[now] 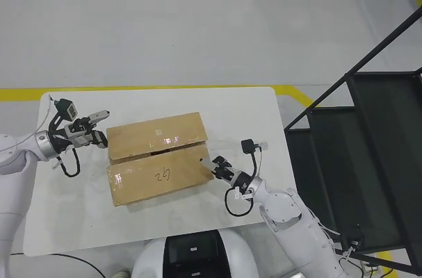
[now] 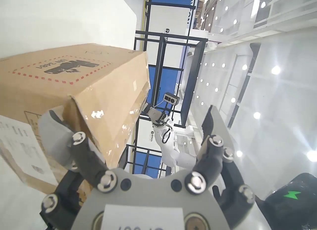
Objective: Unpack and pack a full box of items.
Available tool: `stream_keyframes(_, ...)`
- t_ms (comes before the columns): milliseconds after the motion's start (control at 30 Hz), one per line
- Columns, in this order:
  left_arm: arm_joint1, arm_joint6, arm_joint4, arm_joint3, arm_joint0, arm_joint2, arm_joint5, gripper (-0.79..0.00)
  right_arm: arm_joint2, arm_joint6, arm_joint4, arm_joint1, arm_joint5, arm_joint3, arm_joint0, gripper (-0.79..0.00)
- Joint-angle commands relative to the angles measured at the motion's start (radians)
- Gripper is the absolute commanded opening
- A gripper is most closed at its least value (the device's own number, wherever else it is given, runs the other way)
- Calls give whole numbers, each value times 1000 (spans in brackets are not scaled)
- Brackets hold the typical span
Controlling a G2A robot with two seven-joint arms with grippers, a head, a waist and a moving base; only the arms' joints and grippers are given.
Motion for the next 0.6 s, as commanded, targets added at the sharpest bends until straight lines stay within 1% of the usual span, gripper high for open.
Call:
stream_keyframes(0,-4,11,-13,5,-14,12,10,0,-3,14,8,1,1,-2,0,0)
stream_keyframes(133,-16,27,-38,29,-54,44,30,0,-3,40,23,5,11,-6,-1,0)
stream_keyframes(300,-24,45,-55,73,-86,61,32,0,25,10,23,10,15,-16,-3,0)
stream_keyframes(467,-14,71,-64,154,-92,12,15,0,80,-9,35,20,7,-73,-44,0)
stream_keyframes(567,-1,48,-56,188,-80,-25,-4,0,98,6,67,25,-17,-124,-72,0)
